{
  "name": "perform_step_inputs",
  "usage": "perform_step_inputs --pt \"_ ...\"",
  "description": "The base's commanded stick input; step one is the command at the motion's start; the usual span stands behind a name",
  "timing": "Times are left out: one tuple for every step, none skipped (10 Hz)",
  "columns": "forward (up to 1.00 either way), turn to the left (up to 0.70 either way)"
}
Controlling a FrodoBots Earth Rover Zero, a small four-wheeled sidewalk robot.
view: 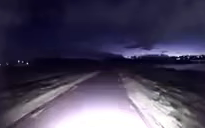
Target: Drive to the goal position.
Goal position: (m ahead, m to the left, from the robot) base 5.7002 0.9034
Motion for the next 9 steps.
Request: perform_step_inputs --pt "0.85 0.0" --pt "0.85 -0.33" --pt "0.85 -0.33" --pt "0.85 -0.33" --pt "0.85 0.0" --pt "0.85 0.0" --pt "0.85 0.0" --pt "0.85 0.0" --pt "0.85 0.0"
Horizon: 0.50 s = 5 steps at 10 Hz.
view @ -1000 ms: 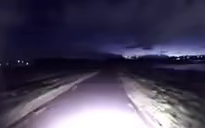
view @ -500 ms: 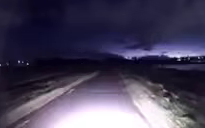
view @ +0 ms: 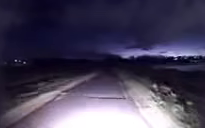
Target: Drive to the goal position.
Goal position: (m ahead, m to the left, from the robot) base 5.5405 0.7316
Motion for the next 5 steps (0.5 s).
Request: perform_step_inputs --pt "0.85 0.0" --pt "0.85 0.0" --pt "0.85 0.0" --pt "0.85 0.0" --pt "0.85 -0.14"
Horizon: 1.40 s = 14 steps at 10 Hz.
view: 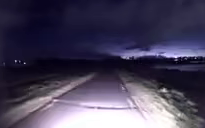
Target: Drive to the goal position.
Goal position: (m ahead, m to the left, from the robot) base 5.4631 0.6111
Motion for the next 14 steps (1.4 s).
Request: perform_step_inputs --pt "0.85 -0.3" --pt "0.85 0.0" --pt "0.85 0.0" --pt "0.85 0.0" --pt "0.85 0.0" --pt "0.85 0.0" --pt "0.85 0.0" --pt "0.85 0.0" --pt "0.85 0.0" --pt "0.85 0.0" --pt "0.85 -0.01" --pt "0.85 -0.05" --pt "0.85 -0.28" --pt "0.85 -0.16"
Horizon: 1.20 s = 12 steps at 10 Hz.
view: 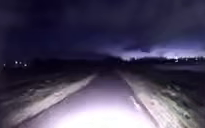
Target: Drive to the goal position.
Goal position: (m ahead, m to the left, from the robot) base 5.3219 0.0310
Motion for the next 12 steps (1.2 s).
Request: perform_step_inputs --pt "0.85 -0.03" --pt "0.85 0.0" --pt "0.85 0.0" --pt "0.85 -0.22" --pt "0.85 -0.29" --pt "0.85 -0.31" --pt "0.85 -0.22" --pt "0.85 -0.13" --pt "0.85 -0.03" --pt "0.85 0.0" --pt "0.85 0.0" --pt "0.85 -0.13"
